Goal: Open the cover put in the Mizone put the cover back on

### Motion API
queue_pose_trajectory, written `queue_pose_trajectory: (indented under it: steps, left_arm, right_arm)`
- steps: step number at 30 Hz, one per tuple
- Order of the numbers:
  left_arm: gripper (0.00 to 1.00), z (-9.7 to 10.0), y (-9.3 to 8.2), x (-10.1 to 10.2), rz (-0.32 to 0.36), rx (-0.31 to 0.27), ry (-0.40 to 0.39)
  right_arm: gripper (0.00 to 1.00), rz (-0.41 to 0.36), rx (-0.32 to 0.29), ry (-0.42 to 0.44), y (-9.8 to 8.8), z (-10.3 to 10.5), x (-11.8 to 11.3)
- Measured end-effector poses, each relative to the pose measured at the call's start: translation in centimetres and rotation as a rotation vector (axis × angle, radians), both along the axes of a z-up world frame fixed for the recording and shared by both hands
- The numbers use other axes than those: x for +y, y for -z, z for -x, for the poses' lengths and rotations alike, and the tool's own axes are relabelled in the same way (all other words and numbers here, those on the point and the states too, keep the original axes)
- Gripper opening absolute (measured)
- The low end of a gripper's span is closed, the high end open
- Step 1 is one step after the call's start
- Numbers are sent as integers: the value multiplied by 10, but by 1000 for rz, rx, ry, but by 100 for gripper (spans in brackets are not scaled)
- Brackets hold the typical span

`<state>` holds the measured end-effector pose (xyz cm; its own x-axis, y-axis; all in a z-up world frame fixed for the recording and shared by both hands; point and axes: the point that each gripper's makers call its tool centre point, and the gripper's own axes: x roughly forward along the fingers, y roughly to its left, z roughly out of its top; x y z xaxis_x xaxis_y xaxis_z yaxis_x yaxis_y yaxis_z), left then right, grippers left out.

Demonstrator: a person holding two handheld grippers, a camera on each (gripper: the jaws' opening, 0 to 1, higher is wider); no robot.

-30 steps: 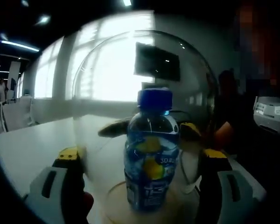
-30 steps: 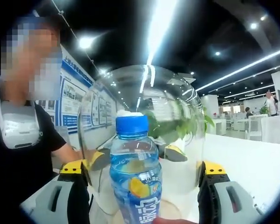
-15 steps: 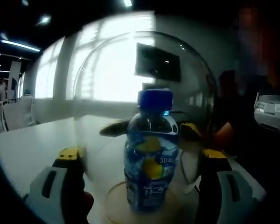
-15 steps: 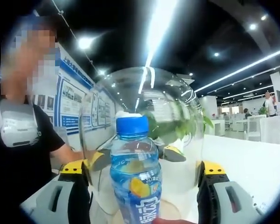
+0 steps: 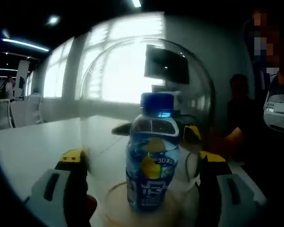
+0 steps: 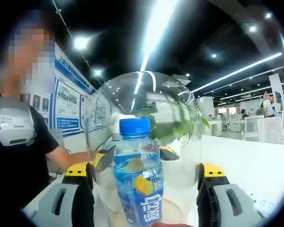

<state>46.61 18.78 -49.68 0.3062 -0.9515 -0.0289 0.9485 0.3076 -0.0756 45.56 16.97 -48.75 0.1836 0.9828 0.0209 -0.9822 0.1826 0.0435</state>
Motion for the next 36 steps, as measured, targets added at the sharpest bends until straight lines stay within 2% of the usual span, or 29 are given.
queue_pose_trajectory:
  steps: [6,12,16,20,24,29,36]
  left_arm:
    - [83,2,-3,8,42,21,-30]
    - [77,5,-2,16,25,-2,-71]
    - [74,6,-1,19,-1,-14,-110]
    - [73,6,0,21,16,3,-147]
    - [70,9,1,26,18,14,-176]
    - [65,15,2,33,10,2,-205]
    - [57,24,9,42,10,4,-261]
  right_arm:
    - [78,12,1,37,1,2,-8]
    - [71,-20,28,72,0,4,-21]
    - [62,-37,35,99,-1,8,-33]
    - [54,-43,62,131,0,12,-42]
    - [52,-33,52,141,0,18,-45]
    - [48,-40,57,170,-1,24,-46]
    - [44,11,74,239,7,26,-45]
